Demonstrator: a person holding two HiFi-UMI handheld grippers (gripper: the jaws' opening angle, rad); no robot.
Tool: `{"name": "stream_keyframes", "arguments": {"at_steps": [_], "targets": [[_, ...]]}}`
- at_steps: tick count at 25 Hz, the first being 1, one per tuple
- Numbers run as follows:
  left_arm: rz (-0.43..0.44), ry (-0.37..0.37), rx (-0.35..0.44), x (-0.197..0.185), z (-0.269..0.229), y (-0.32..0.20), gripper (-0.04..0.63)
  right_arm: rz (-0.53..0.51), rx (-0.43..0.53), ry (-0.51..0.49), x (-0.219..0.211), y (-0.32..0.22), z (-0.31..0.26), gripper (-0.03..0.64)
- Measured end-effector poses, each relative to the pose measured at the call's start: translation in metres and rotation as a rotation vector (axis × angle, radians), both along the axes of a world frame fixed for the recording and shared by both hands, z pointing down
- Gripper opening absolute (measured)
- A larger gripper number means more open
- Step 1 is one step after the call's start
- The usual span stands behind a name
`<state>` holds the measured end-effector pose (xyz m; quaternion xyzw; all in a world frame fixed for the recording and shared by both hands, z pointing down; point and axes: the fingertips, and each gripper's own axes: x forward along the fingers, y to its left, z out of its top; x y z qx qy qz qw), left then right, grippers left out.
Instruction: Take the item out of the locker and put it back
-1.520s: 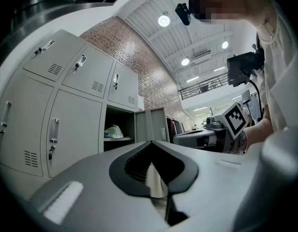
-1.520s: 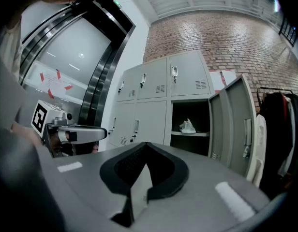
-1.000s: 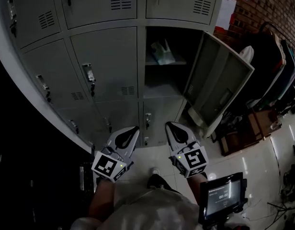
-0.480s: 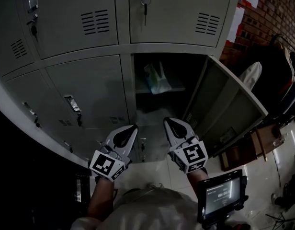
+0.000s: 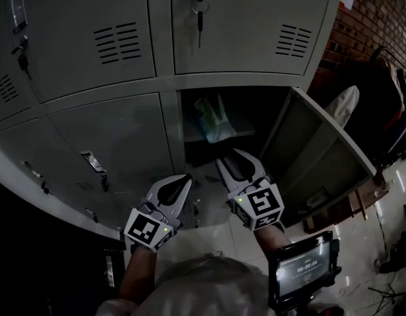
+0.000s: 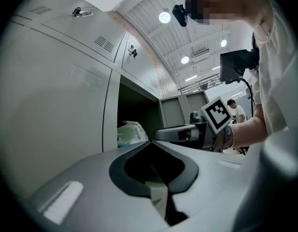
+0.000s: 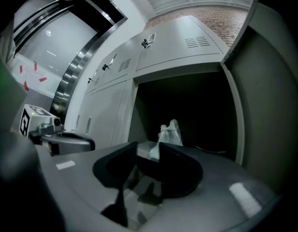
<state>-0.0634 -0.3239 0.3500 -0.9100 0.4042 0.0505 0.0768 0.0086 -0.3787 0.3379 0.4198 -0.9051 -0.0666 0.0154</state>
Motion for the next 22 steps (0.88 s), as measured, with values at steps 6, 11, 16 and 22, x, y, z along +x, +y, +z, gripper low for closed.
{"name": "stream_keyframes", "arguments": {"at_steps": [6,11,16,22], "targets": [[0.007,0.005,-0.011,-0.009,0.003,-0.011,0.006,0.070,0.039,-0.035,-0.006,-0.061,-0.036,0.490],[-0.008,0.004,-0.015,-0.019,0.005,-0.019,0.006,0.088,0.004,0.006,-0.013,-0.090,-0.032,0.499],[-0.014,0.000,-0.018,-0.024,0.008,-0.024,0.006,0.122,-0.027,0.074,-0.015,-0.102,-0.015,0.240],[-0.028,0.000,-0.035,-0.032,0.014,-0.031,0.006,0.157,-0.016,0.108,-0.009,-0.107,-0.012,0.023]]}}
